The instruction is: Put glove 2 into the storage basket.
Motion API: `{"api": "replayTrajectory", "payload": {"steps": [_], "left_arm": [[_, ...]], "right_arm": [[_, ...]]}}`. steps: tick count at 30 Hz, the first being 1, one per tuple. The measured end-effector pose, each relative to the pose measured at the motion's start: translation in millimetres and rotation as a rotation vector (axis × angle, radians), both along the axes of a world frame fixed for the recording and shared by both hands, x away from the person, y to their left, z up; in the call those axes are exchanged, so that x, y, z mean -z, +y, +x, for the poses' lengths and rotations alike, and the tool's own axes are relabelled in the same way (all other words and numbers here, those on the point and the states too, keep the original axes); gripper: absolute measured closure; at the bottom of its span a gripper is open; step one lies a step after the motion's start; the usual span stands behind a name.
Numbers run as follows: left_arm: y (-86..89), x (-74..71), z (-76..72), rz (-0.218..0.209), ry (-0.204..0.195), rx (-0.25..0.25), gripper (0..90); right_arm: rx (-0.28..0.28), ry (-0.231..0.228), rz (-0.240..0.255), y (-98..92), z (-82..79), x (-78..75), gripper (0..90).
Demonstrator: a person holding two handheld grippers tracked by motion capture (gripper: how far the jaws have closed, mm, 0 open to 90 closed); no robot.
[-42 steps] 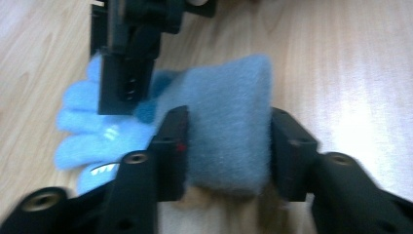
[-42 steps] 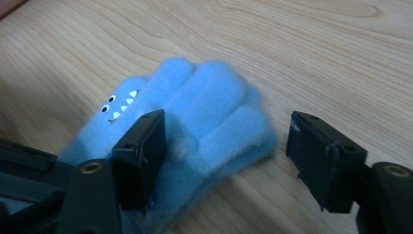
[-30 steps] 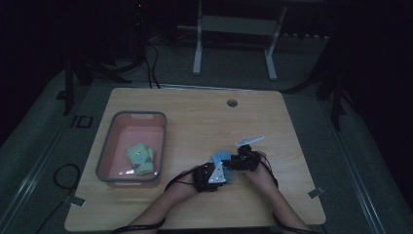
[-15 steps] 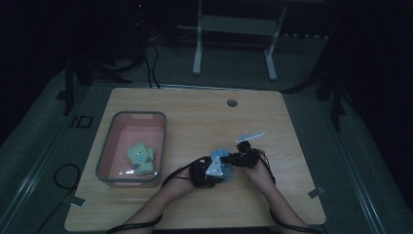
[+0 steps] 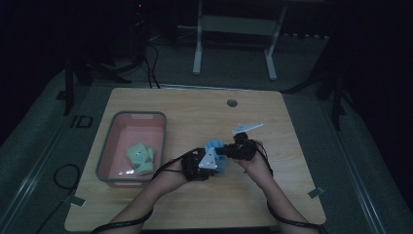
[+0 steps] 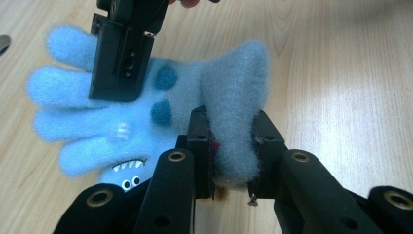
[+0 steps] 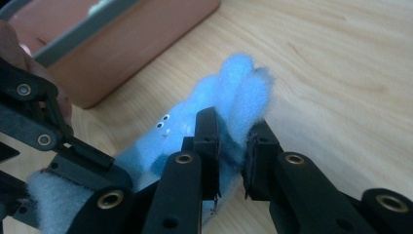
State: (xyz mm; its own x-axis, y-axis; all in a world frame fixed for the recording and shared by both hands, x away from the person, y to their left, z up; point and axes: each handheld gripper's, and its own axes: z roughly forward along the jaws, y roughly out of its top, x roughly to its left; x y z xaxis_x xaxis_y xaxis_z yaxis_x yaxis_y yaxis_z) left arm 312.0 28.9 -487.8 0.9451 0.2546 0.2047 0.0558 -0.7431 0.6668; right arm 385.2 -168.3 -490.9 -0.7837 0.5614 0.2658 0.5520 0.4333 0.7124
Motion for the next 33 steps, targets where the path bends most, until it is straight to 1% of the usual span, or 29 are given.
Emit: {"api": "replayTrajectory", "payload": {"steps": [1, 3, 5, 6, 7, 12, 19, 23, 27, 30, 33], "left_arm": [[2.1, -1.8, -0.4, 0.005, -0.005, -0.002, 75.9], [6.8, -5.4, -0.6, 0.002, -0.001, -0.006, 76.0], [11.5, -8.8, -1.2, 0.008, -0.009, -0.009, 75.9], [13.9, -10.5, -1.3, 0.008, -0.006, -0.009, 76.0], [16.3, -12.2, -1.7, 0.014, -0.012, -0.01, 75.9], [29.1, -20.1, -3.1, 0.021, -0.014, -0.021, 75.9], [48.2, -28.6, -5.6, 0.037, -0.024, -0.039, 75.9], [59.6, -32.5, -6.2, 0.031, -0.023, -0.051, 75.9], [69.3, -36.0, -7.4, 0.039, -0.03, -0.063, 75.9], [78.0, -39.9, -8.6, 0.046, -0.032, -0.069, 75.9], [87.8, -42.7, -8.7, 0.044, -0.031, -0.084, 75.9]], "right_arm": [[-0.004, -0.005, 0.004, 2.2, 0.0, -2.5, 79.2], [-0.011, -0.013, 0.009, 6.9, 0.2, -7.4, 79.2], [-0.019, -0.018, 0.011, 11.9, 0.1, -11.7, 79.2], [-0.021, -0.024, 0.012, 14.4, 0.3, -13.7, 79.2], [-0.026, -0.024, 0.013, 17.2, 0.2, -15.5, 79.2], [-0.042, -0.031, 0.027, 31.3, 0.3, -24.6, 79.2], [-0.069, -0.047, 0.017, 54.6, 1.1, -35.4, 79.3], [-0.084, -0.046, 0.018, 66.3, 2.9, -39.8, 79.3], [-0.099, -0.047, 0.012, 79.4, 4.5, -44.1, 79.3], [-0.111, -0.053, 0.003, 90.2, 5.5, -47.5, 79.3], [-0.119, -0.063, 0.0, 101.5, 6.1, -51.0, 79.3]]}}
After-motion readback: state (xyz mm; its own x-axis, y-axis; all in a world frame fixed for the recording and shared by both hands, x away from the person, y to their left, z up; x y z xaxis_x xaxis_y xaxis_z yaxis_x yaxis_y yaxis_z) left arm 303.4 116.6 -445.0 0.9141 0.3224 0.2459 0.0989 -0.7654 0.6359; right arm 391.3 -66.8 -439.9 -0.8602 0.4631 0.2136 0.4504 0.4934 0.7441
